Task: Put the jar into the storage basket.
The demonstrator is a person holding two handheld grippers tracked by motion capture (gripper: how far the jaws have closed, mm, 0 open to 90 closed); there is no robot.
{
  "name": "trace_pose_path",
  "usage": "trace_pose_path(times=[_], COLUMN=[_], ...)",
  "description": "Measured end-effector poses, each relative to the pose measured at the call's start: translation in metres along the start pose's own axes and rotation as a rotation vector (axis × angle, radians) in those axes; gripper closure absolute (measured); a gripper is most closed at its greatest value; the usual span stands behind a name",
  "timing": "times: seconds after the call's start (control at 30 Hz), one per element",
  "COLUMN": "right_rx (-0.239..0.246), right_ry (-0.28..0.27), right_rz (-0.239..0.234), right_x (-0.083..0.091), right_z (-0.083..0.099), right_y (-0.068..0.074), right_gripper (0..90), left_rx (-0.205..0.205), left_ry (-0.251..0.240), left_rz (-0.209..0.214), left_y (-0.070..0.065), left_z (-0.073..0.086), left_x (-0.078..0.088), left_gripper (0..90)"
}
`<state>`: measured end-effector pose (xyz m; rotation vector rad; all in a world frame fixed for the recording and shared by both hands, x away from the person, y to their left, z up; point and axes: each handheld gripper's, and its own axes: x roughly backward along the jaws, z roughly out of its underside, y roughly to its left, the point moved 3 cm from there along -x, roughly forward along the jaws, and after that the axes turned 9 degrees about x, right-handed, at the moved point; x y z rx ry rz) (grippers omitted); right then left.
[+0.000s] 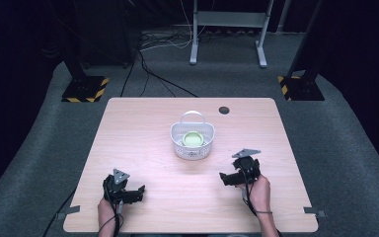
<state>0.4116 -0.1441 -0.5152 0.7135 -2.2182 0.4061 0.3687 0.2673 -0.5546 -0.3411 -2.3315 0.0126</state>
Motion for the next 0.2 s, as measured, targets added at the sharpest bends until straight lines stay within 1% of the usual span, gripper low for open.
trace_pose_path(times=[0.07,0.1,0.13,0.17,0.2], right_rx=[0.0,0.016,0.025,0.036,0.039], right_ry=[-0.01,-0.018,-0.017,-0.015,-0.018], right_rz=[0.025,0.052,0.066,0.091,0.096], right_x=[0.002,0.004,0.005,0.005,0.005], right_z=[0.012,0.018,0.021,0.026,0.03], right_y=[-0.001,-0.003,-0.003,-0.004,-0.004], right_gripper=[3.1,3.0,2.6,2.3,2.2], left_rx=[-0.002,-0.002,-0.003,-0.003,-0.002], left_ry=[-0.001,-0.002,-0.002,-0.002,-0.001], left_rz=[-0.001,-0.001,-0.002,-0.002,-0.001], left_y=[0.0,0.0,0.0,0.0,0.0], left_z=[0.0,0.0,0.0,0.0,0.0], left_x=[0.0,0.0,0.0,0.0,0.0], left_gripper=[3.9,3.9,3.9,3.9,3.9])
